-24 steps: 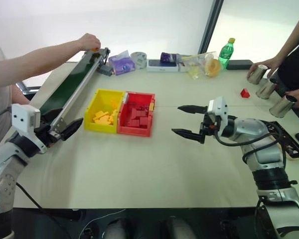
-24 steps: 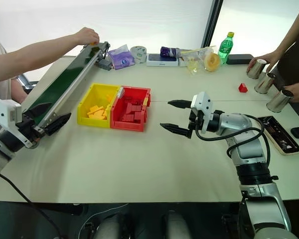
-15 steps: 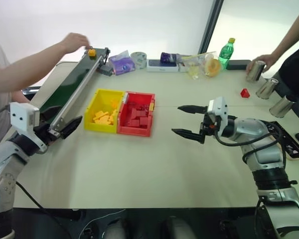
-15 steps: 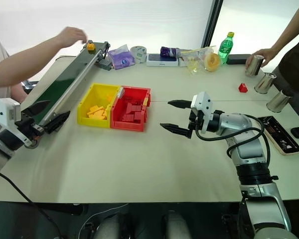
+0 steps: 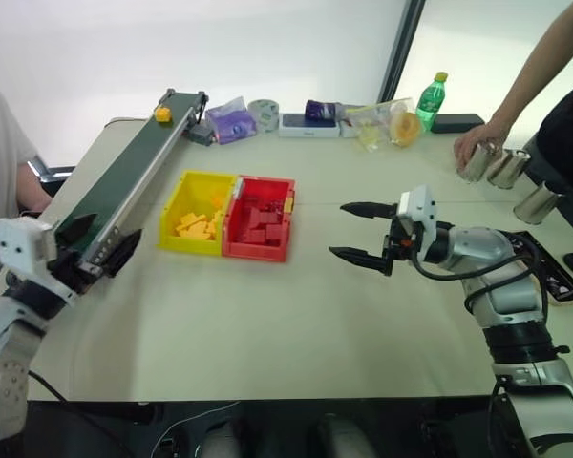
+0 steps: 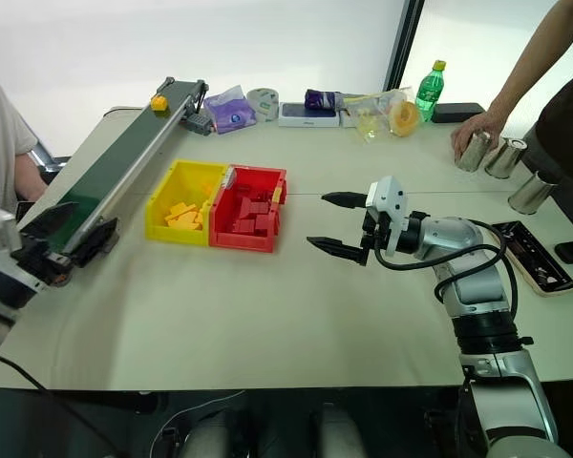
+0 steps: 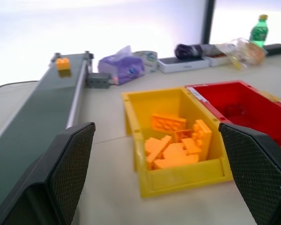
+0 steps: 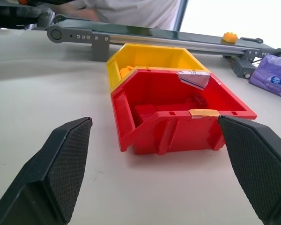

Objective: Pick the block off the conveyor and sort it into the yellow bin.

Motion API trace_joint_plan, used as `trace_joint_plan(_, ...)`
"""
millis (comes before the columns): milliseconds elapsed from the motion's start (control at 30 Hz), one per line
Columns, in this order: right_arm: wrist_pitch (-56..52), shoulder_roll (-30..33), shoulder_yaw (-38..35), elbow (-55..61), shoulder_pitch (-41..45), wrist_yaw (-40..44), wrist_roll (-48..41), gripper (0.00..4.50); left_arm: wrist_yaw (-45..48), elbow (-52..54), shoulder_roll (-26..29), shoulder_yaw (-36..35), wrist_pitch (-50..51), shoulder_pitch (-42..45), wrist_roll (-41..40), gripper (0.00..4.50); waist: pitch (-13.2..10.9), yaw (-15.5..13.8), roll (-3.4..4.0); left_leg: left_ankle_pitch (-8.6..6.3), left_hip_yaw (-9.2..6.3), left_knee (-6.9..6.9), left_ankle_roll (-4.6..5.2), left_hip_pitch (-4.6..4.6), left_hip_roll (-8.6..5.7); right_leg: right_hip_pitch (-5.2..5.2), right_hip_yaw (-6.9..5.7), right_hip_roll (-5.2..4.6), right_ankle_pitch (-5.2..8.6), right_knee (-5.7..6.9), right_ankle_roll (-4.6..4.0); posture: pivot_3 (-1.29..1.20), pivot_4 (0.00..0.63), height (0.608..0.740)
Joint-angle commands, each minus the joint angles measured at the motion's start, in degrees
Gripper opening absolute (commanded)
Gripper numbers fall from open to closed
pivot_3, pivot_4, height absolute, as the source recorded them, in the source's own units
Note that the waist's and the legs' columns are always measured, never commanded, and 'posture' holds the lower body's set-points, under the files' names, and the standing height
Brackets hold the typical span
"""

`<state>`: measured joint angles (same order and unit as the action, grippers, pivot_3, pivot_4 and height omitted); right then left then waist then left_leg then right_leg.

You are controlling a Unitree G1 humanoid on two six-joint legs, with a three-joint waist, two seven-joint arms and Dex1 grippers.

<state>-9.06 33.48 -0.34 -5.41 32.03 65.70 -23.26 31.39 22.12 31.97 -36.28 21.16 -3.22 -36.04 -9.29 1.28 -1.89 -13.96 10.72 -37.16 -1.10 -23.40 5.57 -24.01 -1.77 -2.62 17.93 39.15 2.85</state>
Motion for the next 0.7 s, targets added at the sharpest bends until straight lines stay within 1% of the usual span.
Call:
trace_joint_plan(33, 0.9, -0.2, -0.8, 0.9, 0.7, 0.1, -0.5, 4.5, -3.2, 3.2, -3.8, -5.5, -5.4, -5.4, 1.9, 4.46, 0.0, 0.0, 0.0, 0.0, 0.01, 0.0, 0.01, 0.0, 0.0, 0.0, 0.01, 0.0, 0.0, -0.01, 0.0, 0.0, 0.15, 0.74)
trace_joint_plan(167, 0.9, -0.5, -0.5, 0.6, 1.1, 0.3, -0.6, 4.5, -3.9, 2.9, -8.2, -8.8, -10.3, -11.7, 2.2, 4.46, 0.0, -0.2, -0.01, -0.01, -0.02, -0.03, 0.02, 0.01, 0.0, 0.03, -0.01, 0.0, 0.0, 0.0, -0.01, 0.0, 0.15, 0.74)
trace_joint_plan(267, 0.8, -1.0, -0.2, 0.2, 1.9, 0.6, -0.6, 4.5, -4.7, 2.7, -9.2, -10.5, -12.0, -14.6, 1.9, 4.46, 0.0, -0.3, -0.04, -0.12, -0.04, -0.06, 0.2, 0.01, -0.02, 0.05, -0.03, -0.04, 0.01, -0.01, -0.01, 0.0, 0.15, 0.74)
trace_joint_plan(700, -1.4, -1.6, -0.4, 1.4, 2.9, 1.5, -2.3, 4.5, -5.9, 0.1, -5.6, -10.9, -12.0, -12.9, 0.4, 4.46, 0.0, -0.1, -0.03, -0.15, -0.06, -0.06, 0.26, 0.01, 0.0, 0.07, -0.05, -0.02, 0.0, -0.01, -0.03, 0.0, 0.15, 0.74)
